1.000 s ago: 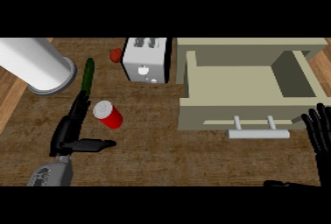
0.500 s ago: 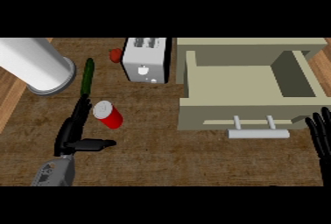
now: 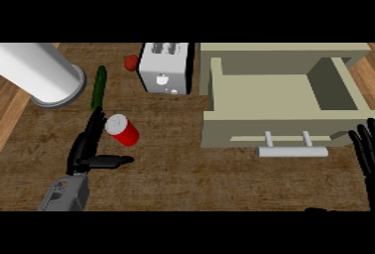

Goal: Pick up the can, place it into the drawer and close the drawer

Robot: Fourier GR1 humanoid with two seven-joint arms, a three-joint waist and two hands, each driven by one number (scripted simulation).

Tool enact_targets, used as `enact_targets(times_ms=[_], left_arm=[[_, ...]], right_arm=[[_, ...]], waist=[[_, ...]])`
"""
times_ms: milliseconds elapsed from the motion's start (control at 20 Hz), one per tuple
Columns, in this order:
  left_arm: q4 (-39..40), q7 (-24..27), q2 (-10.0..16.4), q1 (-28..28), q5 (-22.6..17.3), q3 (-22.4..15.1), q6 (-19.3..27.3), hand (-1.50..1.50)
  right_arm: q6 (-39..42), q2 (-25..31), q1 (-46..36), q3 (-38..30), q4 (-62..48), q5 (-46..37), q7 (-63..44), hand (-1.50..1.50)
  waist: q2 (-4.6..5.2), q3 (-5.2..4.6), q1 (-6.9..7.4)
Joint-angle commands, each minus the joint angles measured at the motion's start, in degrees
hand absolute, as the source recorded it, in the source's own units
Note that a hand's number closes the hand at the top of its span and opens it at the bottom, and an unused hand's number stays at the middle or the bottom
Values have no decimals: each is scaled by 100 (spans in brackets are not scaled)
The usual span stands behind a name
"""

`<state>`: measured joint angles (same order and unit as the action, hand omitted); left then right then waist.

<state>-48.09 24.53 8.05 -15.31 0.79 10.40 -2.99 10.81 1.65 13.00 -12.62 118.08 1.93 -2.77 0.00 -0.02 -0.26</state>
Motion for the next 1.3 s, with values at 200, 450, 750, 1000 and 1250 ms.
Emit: enact_targets(times_ms=[200,450,750,1000,1250], left_arm=[[1437,626,152,-830,-8,207,37,-150],[955,292,218,-733,-73,95,-36,-150],[1457,354,-13,-1197,-74,81,207,-150],[2175,801,-218,-1494,17,68,241,-150],[2474,1129,-247,-1582,18,80,140,-150]], right_arm=[[180,67,117,-234,110,209,-34,-150],[130,-141,389,-8,666,95,-298,-150],[218,44,-30,-300,167,288,-149,-150],[25,-156,413,244,719,41,-299,-150],[340,229,70,-666,249,741,-215,-150]], waist=[[7,-1,-28],[-4,1,-5],[1,1,-7],[6,-1,-34],[13,-1,-43]])
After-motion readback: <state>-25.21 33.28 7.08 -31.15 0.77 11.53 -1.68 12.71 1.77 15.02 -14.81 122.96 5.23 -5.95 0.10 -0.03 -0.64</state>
